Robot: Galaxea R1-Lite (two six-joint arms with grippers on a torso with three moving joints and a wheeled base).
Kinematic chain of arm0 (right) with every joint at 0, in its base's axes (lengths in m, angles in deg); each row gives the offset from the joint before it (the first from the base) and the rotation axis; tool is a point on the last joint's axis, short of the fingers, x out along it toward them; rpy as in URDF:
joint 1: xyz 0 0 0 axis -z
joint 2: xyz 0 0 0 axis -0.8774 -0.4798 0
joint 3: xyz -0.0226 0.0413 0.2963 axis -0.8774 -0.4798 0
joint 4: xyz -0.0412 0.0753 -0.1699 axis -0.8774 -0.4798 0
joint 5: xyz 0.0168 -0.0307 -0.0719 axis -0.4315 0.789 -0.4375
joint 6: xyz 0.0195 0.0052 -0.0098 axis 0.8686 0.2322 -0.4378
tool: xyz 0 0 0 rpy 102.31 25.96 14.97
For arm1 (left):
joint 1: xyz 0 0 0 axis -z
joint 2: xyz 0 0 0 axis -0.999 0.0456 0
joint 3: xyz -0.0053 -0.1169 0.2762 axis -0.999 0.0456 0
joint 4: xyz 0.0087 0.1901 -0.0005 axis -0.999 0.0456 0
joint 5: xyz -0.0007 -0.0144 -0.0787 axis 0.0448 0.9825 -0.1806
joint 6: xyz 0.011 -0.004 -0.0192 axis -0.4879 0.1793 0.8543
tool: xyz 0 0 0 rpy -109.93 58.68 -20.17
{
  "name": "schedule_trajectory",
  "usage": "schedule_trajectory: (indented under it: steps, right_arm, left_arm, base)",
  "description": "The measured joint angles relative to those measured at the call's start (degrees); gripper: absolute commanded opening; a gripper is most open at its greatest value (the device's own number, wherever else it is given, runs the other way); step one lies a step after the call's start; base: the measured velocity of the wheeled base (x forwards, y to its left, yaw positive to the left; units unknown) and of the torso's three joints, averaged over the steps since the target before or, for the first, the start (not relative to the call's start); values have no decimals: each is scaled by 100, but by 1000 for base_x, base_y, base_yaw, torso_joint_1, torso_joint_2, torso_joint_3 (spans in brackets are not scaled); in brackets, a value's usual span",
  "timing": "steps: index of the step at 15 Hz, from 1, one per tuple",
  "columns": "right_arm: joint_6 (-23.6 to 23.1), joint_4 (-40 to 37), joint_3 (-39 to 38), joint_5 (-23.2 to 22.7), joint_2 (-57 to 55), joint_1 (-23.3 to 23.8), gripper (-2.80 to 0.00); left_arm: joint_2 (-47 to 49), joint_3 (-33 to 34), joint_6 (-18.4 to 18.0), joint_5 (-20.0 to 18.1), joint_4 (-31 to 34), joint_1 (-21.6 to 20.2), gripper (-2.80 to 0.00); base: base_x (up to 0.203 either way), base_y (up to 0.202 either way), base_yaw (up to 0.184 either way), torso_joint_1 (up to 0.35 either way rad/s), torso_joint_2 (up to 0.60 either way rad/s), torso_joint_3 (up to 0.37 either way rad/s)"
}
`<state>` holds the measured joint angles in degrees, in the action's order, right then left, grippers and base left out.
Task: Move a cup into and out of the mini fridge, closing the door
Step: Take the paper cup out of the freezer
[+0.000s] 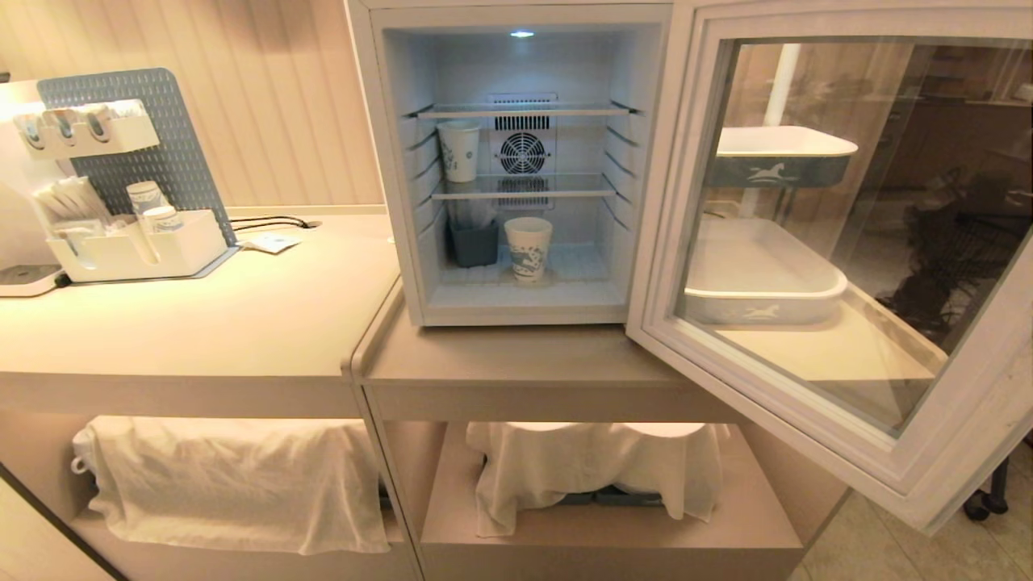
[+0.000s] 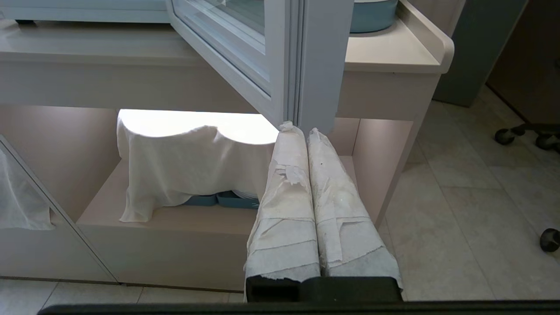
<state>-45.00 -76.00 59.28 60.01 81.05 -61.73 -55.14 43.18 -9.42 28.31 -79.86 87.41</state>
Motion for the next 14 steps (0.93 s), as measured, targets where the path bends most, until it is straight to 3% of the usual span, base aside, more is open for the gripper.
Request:
schedule_trajectory:
  steps: [2, 5, 14]
  right_arm:
    - [2, -1, 0, 0, 0, -1, -280]
    - [0, -1, 0, 1, 0, -4, -280]
    - [0, -1, 0, 1, 0, -4, -280]
  left_arm:
    - [-539, -7, 139, -49, 331, 28, -280]
    - [-1005, 11, 566, 56, 323, -13, -280]
    - [-1193, 34, 620, 99, 334, -27, -280]
  base:
    - [0, 0, 0, 0, 0, 0]
    - [0, 0, 0, 0, 0, 0]
    - [0, 0, 0, 0, 0, 0]
